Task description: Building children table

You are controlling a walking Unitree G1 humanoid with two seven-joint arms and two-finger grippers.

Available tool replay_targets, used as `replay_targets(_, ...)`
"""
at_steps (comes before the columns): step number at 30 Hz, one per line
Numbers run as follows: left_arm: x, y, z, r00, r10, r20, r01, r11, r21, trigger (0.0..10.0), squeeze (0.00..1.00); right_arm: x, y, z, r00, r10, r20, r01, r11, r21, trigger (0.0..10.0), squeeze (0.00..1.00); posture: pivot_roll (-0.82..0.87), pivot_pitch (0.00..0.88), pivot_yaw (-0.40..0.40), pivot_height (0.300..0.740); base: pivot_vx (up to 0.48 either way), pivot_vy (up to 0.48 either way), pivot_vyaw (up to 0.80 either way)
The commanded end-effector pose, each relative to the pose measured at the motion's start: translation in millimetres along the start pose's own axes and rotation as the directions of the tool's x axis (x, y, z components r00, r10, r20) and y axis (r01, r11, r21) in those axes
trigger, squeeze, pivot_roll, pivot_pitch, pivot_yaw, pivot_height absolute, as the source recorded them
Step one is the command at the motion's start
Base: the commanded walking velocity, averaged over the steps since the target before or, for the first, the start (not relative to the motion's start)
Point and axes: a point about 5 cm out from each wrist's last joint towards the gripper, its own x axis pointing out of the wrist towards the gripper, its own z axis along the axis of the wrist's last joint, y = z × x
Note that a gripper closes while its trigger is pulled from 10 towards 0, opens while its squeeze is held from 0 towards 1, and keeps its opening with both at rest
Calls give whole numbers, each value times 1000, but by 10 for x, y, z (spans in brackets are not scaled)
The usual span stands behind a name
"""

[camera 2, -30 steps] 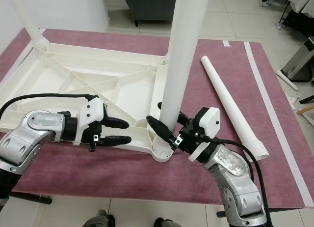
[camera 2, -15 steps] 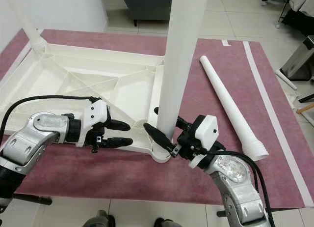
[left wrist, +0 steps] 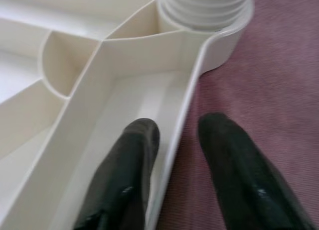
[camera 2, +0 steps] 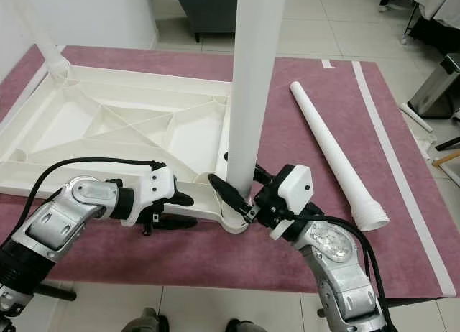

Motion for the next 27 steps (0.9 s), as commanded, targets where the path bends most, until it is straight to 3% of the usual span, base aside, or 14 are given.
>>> replay_targets(1,33,28,-44,997,73,-30,-72,997,12,3608,0,-173,-23,-445,969,-57,-242,77,994,72,10000,0,95,175,34,740,0,0,0)
replay_targets(2,33,28,-44,997,73,-30,-72,997,12,3608,0,-173,-23,-445,969,-57,-242,77,994,72,10000,0,95,175,34,740,0,0,0)
replay_targets(3,41,34,-70,996,79,-46,-78,997,29,157,0,-171,-22,-445,969,-58,-240,78,994,72,10000,0,94,175,35,740,0,0,0)
replay_targets(4,44,34,-94,995,82,-62,-79,996,48,0,0,-168,-23,-446,969,-61,-239,81,994,72,10000,0,93,176,34,740,0,0,0)
replay_targets(17,-34,68,-32,996,88,-35,-84,990,110,0,0,-103,-68,-409,974,-76,-214,90,994,55,10000,0,96,174,30,740,0,0,0)
replay_targets(21,-240,118,204,998,39,49,-46,985,166,0,0,33,-95,-254,987,-63,-147,70,997,39,10000,0,99,169,28,740,0,0,0)
replay_targets(25,-406,105,263,999,-32,26,24,967,253,0,0,146,-73,-162,994,-36,-100,40,998,39,10000,0,103,166,25,740,0,0,0)
replay_targets(27,-415,106,259,999,-35,22,28,965,260,0,0,153,-71,-160,995,-35,-98,39,998,39,10000,0,103,166,25,740,0,0,0)
